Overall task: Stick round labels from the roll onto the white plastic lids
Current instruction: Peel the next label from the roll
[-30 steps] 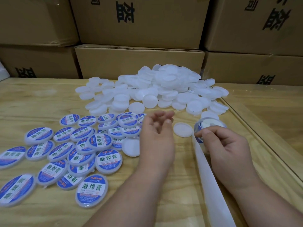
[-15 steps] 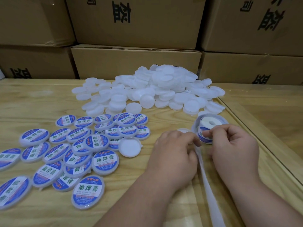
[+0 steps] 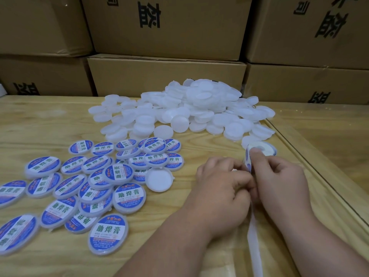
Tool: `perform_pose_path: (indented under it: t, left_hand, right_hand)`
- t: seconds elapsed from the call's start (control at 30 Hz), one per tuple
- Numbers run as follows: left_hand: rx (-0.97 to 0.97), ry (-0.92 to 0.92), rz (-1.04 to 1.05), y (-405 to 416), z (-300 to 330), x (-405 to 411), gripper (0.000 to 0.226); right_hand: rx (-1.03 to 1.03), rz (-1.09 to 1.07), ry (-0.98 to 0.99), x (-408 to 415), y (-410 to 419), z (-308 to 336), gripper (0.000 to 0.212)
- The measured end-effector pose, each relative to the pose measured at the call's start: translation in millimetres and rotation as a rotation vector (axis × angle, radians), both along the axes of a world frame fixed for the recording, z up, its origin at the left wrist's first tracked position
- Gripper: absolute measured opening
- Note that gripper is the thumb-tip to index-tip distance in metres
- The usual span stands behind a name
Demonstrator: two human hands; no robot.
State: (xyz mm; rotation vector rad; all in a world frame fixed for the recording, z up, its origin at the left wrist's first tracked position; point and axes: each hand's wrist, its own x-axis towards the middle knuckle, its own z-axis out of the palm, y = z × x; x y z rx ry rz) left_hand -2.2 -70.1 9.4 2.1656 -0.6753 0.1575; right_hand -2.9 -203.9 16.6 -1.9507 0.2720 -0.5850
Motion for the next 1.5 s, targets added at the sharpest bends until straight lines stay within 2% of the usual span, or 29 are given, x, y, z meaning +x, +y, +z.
perform_pose_path:
  t: [0.17, 0.3, 0.37, 0.43, 0.5, 0.57, 0.7, 0.8, 0.9, 1.0, 1.1, 1.2, 1.27, 1.37, 1.5]
  left_hand:
    - [-0.061, 0.040, -0.054, 1.1, 1.8, 1.4, 0.030]
    - [-0.226, 0.121, 0.103, 2.5, 0.7, 4.0, 0.032]
    - [-0.135, 0.067, 0.214, 2.3, -1.0, 5.6, 0.033]
    - [0.040, 0.032, 0.269, 2.6, -3.0, 6.4, 0.039]
    - [0.201, 0.060, 0.292, 1.9, -6.2, 7.0, 0.044]
    - [0.261, 0.102, 0.332, 1.7, -8.1, 6.8, 0.040]
    - [0.239, 0.136, 0.381, 2.4, -5.7, 5.1, 0.018]
    - [0.242, 0.127, 0.405, 1.7, -7.5, 8.5, 0.019]
    - [0.039, 0.105, 0.441, 2.4, -5.0, 12.2, 0.020]
    - [-0.142, 0.072, 0.418, 4.0, 0.2, 12.3, 0.031]
    - [-0.229, 0.086, 0.397, 4.0, 0.7, 11.2, 0.033]
    - [-0.145, 0.127, 0.353, 2.4, -0.4, 11.0, 0.034]
    - [-0.081, 0.117, 0.301, 2.0, -0.1, 9.6, 0.028]
    - [-0.088, 0.158, 0.225, 3.5, 4.3, 5.8, 0.016]
    - [-0.029, 0.235, 0.142, 5.2, 6.8, 3.4, 0.044]
  right_hand:
    - [-0.039, -0.001, 0.074, 3.6, -4.4, -1.7, 0.029]
    - [0.009, 0.029, 0.109, 5.2, -8.8, -4.6, 0.023]
    - [0.058, 0.082, 0.110, 5.1, -8.8, -4.5, 0.026]
    - [0.136, 0.150, 0.126, 4.3, -7.2, -2.2, 0.025]
    - [0.181, 0.189, 0.132, 3.0, -5.9, 0.7, 0.034]
    - [0.211, 0.199, 0.129, 2.5, -5.9, 2.4, 0.036]
    - [0.273, 0.218, 0.123, 0.5, -7.2, 3.0, 0.035]
    - [0.293, 0.211, 0.108, -1.9, -6.7, 4.1, 0.028]
    - [0.296, 0.214, 0.107, -2.8, -6.5, 5.5, 0.029]
    - [0.272, 0.229, 0.105, -2.5, -6.7, 4.8, 0.035]
    - [0.270, 0.246, 0.094, -2.2, -7.4, 3.9, 0.027]
    - [0.277, 0.258, 0.100, -1.4, -6.7, 4.9, 0.030]
    - [0.262, 0.250, 0.093, -0.4, -6.4, 3.7, 0.030]
    - [0.213, 0.228, 0.079, 1.3, -7.1, 1.1, 0.029]
    - [0.228, 0.191, 0.076, 3.7, -7.9, 1.2, 0.022]
